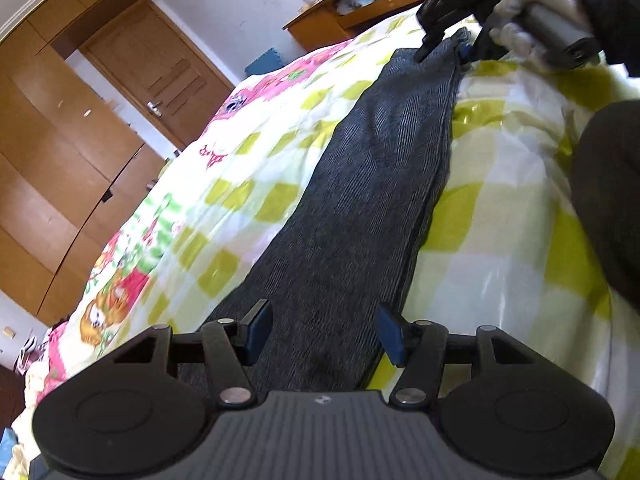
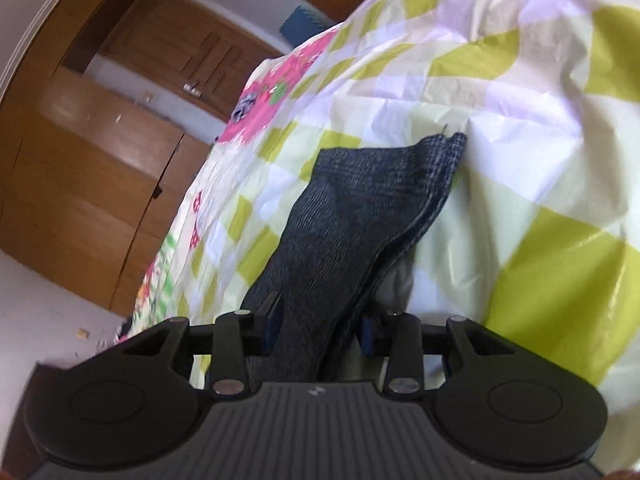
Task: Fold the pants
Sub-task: 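Grasp the trouser leg end with the right tool and lift it, then carry the held leg end over toward the waistband with the right tool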
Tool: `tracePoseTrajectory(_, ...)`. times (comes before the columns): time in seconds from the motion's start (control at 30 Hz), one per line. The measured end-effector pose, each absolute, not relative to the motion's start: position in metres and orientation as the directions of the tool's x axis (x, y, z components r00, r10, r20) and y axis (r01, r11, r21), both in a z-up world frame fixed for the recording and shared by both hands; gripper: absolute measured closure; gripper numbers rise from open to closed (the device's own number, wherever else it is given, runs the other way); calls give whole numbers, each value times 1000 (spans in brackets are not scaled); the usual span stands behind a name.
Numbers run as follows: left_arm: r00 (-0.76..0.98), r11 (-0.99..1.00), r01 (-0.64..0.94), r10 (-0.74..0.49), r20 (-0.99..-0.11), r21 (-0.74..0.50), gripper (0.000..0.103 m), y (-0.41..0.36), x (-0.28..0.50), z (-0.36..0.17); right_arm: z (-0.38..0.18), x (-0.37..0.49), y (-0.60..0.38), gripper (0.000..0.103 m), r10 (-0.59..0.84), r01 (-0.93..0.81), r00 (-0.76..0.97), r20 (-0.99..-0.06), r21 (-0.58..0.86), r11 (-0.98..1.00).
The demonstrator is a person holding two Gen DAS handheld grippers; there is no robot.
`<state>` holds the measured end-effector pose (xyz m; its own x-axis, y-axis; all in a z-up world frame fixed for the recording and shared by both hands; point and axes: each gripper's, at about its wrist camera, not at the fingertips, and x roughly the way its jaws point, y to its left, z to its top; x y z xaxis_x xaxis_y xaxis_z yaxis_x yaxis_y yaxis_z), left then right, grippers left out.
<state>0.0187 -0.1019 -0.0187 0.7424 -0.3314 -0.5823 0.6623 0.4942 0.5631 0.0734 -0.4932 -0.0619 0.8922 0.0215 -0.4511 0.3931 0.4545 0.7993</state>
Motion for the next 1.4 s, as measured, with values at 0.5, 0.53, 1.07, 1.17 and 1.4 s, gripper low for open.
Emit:
tracePoseTrajectory(0.5,555,615,766,-487,-674,186,34,-143,47,-23,-17,71,-509,96,-25,349,925,-378,824,447)
tracePoseTrajectory(0.53,552,606,773,-500,-668,186,34,-145,43,-22,-9,66,-507,96,-44,346,928,-369,814,467)
tracePoseTrajectory(1.07,808,786,508,-293,-511,353,33,-6,16,7,120,126,-278,96,156,13,902,-403,384,923)
tracePoseTrajectory(1.17,858,843,382,-171,-484,379,26,36,18,5,118,138,-196,96,247,-131,863,-441,277,952)
tracePoseTrajectory(1.4,838,933,142,65,-541,331,25,133,25,-17,78,156,-25,96,422,-397,714,-559,173,901)
